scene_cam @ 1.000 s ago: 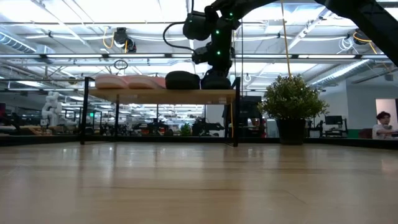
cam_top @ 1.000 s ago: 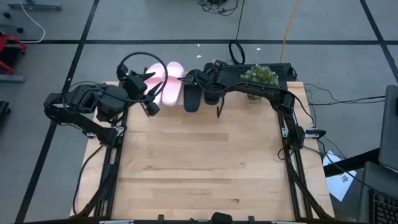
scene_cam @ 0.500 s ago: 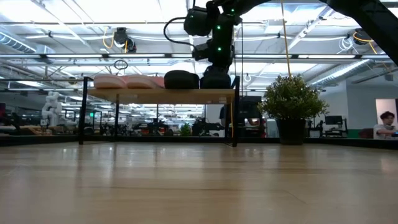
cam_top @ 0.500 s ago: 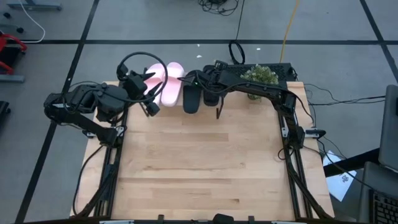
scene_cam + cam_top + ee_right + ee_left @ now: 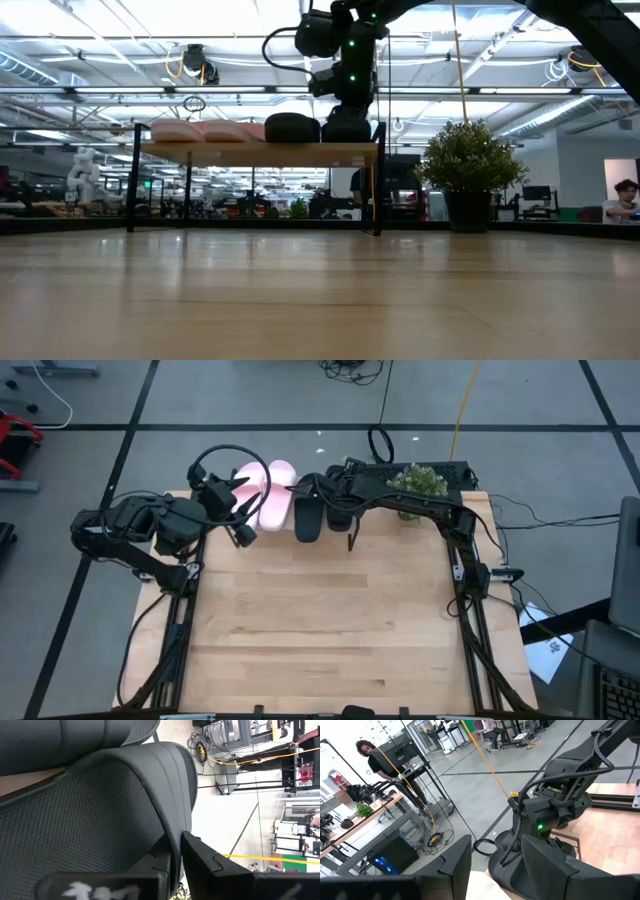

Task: Pick and place slides into the shelf
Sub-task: Put the black slides on the shelf

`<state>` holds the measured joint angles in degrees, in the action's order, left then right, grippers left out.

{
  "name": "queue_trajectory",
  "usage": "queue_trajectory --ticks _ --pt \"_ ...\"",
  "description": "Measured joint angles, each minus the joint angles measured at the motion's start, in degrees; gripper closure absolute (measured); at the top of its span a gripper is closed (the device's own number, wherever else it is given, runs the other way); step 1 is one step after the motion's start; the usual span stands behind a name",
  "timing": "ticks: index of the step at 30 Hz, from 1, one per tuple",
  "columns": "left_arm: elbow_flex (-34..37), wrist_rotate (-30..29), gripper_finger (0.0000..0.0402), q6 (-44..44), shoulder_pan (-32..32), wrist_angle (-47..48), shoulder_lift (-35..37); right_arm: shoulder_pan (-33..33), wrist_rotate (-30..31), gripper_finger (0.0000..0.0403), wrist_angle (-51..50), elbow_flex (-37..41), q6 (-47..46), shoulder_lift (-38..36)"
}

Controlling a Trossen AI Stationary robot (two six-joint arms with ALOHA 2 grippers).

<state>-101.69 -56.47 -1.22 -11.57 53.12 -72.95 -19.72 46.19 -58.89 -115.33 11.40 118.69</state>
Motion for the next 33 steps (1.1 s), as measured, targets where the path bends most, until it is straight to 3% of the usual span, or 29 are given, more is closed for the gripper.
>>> queue_trajectory --ticks 29,33 --pt "0.00 0.00 0.0227 0.03 -0.01 0.02 0.02 0.89 -0.15 0.0375 -2.60 -0.10 0.20 -0.11" --pt "0.00 0.00 0.0227 0.09 0.00 0.02 0.02 0.87 -2.43 0.0364 -2.80 -0.11 0.10 -0.18"
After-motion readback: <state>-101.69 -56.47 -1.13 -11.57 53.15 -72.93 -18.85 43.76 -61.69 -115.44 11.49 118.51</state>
